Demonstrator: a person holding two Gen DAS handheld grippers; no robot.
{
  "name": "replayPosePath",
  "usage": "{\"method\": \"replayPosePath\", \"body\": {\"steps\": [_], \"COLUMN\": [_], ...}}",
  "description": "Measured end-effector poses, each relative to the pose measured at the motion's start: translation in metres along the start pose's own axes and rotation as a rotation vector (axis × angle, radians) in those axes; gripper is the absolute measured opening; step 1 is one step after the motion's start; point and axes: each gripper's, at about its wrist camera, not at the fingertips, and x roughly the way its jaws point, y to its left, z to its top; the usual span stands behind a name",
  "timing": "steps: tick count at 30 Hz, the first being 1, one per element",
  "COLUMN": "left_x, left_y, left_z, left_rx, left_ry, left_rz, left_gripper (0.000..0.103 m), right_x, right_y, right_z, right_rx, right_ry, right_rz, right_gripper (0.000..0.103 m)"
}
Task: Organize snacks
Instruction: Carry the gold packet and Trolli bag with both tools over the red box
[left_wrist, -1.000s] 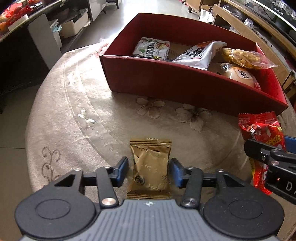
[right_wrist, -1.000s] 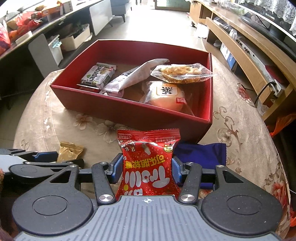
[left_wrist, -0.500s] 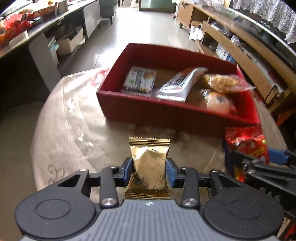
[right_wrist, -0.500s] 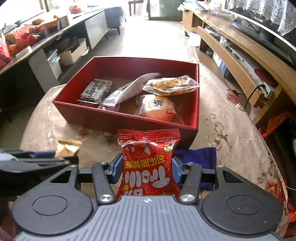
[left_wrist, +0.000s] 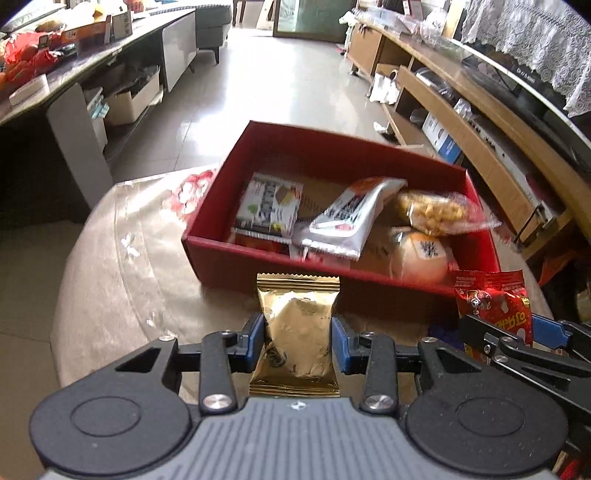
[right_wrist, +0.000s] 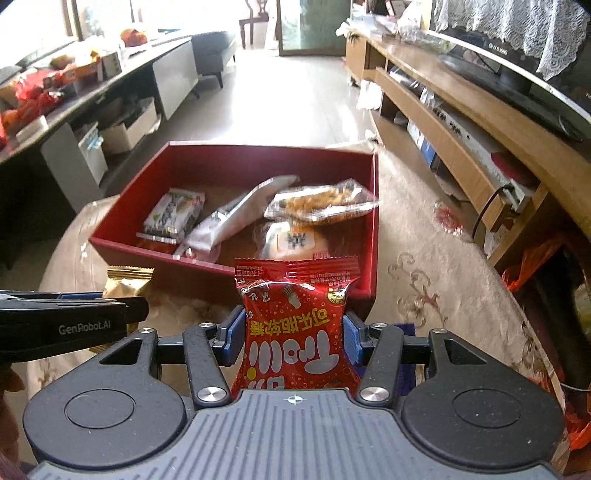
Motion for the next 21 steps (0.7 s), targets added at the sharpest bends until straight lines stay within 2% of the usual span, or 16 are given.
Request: {"method": "replayPosePath", "body": {"steps": [10,21], "left_x": [-0.001,0.007], "left_y": [0.001,-0.003], "left_z": [0.021,0.043], "left_rx": [-0.024,-0.041], "left_ry": [-0.031,-0.055], "left_rz": [-0.015,-0.009], "left_gripper": [0.038,0.038], "right_x": [-0.004,0.01], "right_y": [0.002,-0.004], "right_z": [0.023,0.042], "right_rx": [0.023,0.042], "right_ry": [-0.059,-0.079], "right_rz": [0.003,0.007], "right_gripper": [0.06,0.06]}}
